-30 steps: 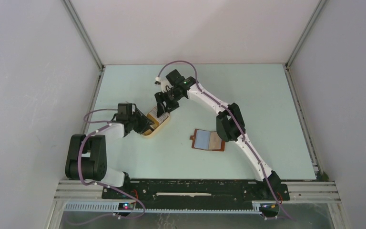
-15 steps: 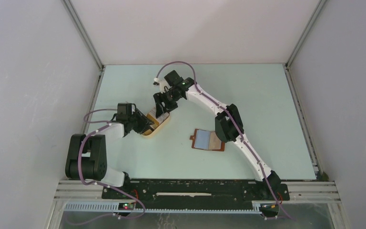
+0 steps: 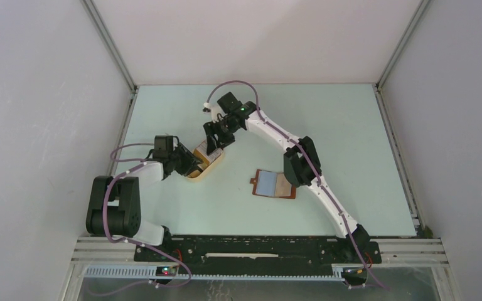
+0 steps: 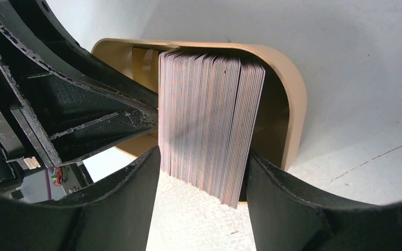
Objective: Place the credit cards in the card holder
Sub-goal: Pick up the credit card from the storage box.
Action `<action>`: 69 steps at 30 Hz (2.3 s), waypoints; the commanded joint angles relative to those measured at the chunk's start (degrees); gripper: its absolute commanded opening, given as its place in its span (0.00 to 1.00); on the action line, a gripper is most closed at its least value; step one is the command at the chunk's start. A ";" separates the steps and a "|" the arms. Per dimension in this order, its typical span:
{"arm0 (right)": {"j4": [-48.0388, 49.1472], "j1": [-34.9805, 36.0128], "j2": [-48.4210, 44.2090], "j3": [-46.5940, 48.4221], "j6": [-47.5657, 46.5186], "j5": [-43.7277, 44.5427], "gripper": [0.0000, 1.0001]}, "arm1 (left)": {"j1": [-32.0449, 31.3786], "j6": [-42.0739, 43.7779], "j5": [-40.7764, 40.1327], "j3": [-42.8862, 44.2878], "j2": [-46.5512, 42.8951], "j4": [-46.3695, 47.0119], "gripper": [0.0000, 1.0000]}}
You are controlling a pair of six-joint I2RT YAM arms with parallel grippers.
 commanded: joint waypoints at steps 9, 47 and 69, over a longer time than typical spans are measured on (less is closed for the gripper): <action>-1.43 0.59 -6.71 1.20 0.86 -6.15 0.66 | 0.24 -0.52 0.61 1.30 0.87 1.31 0.43; -0.21 -1.70 -6.15 -1.08 0.77 -2.64 0.37 | 0.26 -0.25 0.93 1.29 0.96 1.44 0.43; -0.22 -3.48 -6.93 -1.08 -2.08 0.93 0.08 | 0.24 0.05 1.37 1.27 0.96 1.67 0.43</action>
